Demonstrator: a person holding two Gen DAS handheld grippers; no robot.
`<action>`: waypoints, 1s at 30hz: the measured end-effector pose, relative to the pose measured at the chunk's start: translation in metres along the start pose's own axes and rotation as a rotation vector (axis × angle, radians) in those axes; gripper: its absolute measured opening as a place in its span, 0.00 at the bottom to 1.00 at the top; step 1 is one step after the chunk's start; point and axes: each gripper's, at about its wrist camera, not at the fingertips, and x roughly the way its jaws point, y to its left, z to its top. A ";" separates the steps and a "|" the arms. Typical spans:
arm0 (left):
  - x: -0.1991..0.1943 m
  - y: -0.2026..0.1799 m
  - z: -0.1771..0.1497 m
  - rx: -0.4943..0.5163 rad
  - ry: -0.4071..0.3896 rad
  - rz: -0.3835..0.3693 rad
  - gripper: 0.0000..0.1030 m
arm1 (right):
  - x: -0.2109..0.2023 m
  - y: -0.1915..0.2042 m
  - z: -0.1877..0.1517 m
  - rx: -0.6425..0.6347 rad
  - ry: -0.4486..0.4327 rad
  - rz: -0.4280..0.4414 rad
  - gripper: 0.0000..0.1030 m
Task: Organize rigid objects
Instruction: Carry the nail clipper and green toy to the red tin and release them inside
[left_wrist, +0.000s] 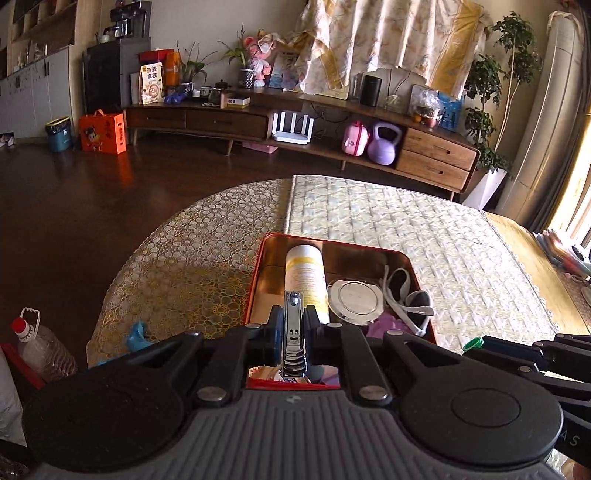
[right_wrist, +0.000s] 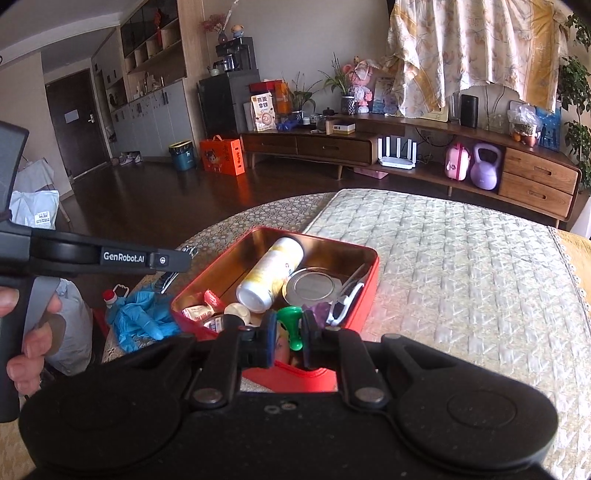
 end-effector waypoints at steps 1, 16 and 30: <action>0.005 0.001 0.001 0.000 0.003 0.003 0.11 | 0.007 0.001 0.000 -0.005 0.009 0.001 0.12; 0.083 -0.003 0.006 0.059 0.085 0.053 0.11 | 0.073 0.012 0.001 -0.049 0.096 0.038 0.12; 0.108 -0.003 -0.003 0.063 0.137 0.071 0.11 | 0.083 0.005 -0.008 -0.010 0.135 0.054 0.16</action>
